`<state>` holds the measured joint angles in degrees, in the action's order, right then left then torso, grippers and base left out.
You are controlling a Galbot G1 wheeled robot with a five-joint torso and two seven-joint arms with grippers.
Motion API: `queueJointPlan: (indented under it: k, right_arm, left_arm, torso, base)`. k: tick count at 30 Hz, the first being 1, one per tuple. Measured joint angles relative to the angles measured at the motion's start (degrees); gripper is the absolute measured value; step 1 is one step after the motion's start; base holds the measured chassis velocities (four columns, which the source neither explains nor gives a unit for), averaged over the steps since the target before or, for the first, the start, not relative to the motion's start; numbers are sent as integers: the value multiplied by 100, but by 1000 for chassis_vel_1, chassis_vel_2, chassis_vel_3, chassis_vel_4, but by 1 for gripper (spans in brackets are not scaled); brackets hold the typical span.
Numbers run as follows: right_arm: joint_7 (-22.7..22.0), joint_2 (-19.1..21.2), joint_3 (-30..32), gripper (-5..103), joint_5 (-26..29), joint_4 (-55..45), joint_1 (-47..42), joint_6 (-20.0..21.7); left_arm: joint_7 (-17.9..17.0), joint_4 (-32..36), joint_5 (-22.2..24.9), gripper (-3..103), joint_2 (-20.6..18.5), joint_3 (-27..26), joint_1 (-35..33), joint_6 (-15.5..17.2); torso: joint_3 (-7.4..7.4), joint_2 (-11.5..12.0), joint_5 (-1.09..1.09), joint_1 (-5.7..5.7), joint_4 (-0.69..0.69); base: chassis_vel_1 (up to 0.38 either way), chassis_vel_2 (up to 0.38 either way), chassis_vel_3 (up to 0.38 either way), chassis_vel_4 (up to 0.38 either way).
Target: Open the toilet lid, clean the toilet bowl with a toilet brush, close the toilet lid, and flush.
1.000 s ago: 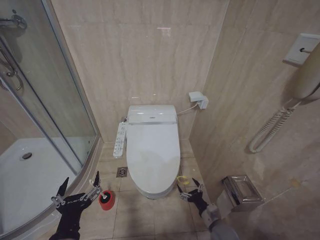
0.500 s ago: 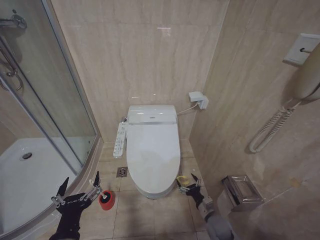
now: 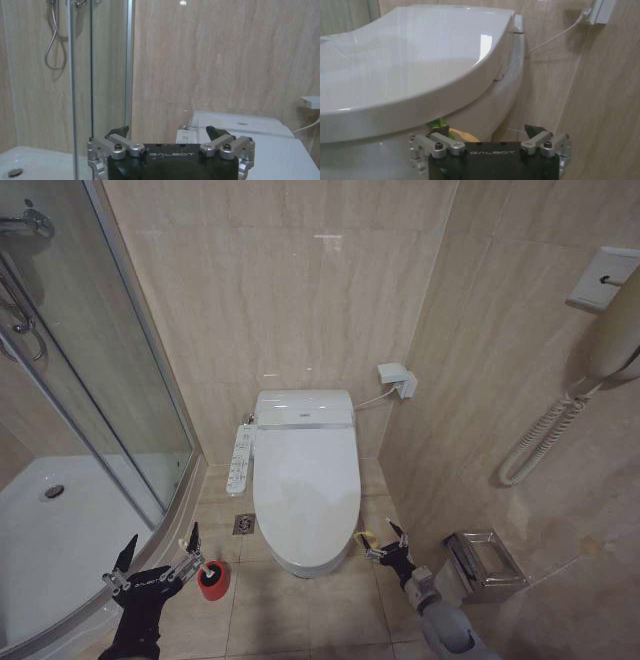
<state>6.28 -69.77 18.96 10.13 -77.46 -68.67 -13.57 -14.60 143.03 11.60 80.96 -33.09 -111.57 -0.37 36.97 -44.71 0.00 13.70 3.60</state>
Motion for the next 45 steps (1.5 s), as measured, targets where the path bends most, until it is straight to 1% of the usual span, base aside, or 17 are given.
queueJointPlan:
  k: [1,6,7,14,15,21,22,25,36,37,43,44,45]
  right_arm:
    - [30,6,0,97,6,-5,-9,-15]
    - [37,49,13,97,45,-59,-29,-24]
    - [41,58,19,71,53,-68,-35,-25]
    - [59,80,47,71,68,-103,-68,-25]
    - [66,82,49,44,68,-108,-74,-25]
    - [109,86,54,44,60,-124,-129,-25]
    - [139,93,56,17,47,-131,-174,-25]
    - [241,131,58,17,9,-202,-318,14]
    - [261,127,78,15,-3,-277,-353,64]
    - [259,121,78,42,-4,-253,-328,65]
    - [259,116,52,42,-42,-76,-207,56]
    - [259,116,44,70,-53,-25,-164,52]
    - [259,116,35,70,-59,24,-114,49]
  left_arm:
    - [0,0,0,100,0,0,0,0]
    - [0,0,0,100,0,0,0,0]
    - [0,0,0,100,0,0,0,0]
    - [0,0,0,100,0,0,0,0]
    - [0,0,0,100,0,0,0,0]
    - [0,0,0,100,0,0,0,0]
    - [0,0,0,100,0,0,0,0]
    - [0,0,0,100,0,0,0,0]
    - [0,0,0,100,0,0,0,0]
    - [0,0,0,100,0,0,0,0]
    - [0,0,0,100,0,0,0,0]
    - [0,0,0,100,0,0,0,0]
    - [0,0,0,100,0,0,0,0]
  torso:
    - [0,0,0,0,0]
    - [0,0,0,0,0]
    - [0,0,0,0,0]
    - [0,0,0,0,0]
    - [0,0,0,0,0]
    - [0,0,0,0,0]
    - [0,0,0,0,0]
    - [0,0,0,0,1]
    - [0,0,0,0,1]
    - [0,0,0,0,0]
    - [0,0,0,0,0]
    - [0,0,0,0,0]
    - [0,0,0,0,0]
  base:
    - [0,0,0,0]
    - [0,0,0,0]
    - [0,0,0,0]
    - [0,0,0,0]
    - [0,0,0,0]
    - [0,0,0,0]
    - [0,0,0,0]
    - [0,0,0,0]
    - [0,0,0,0]
    - [0,0,0,0]
    - [0,0,0,0]
    - [0,0,0,0]
    - [0,0,0,0]
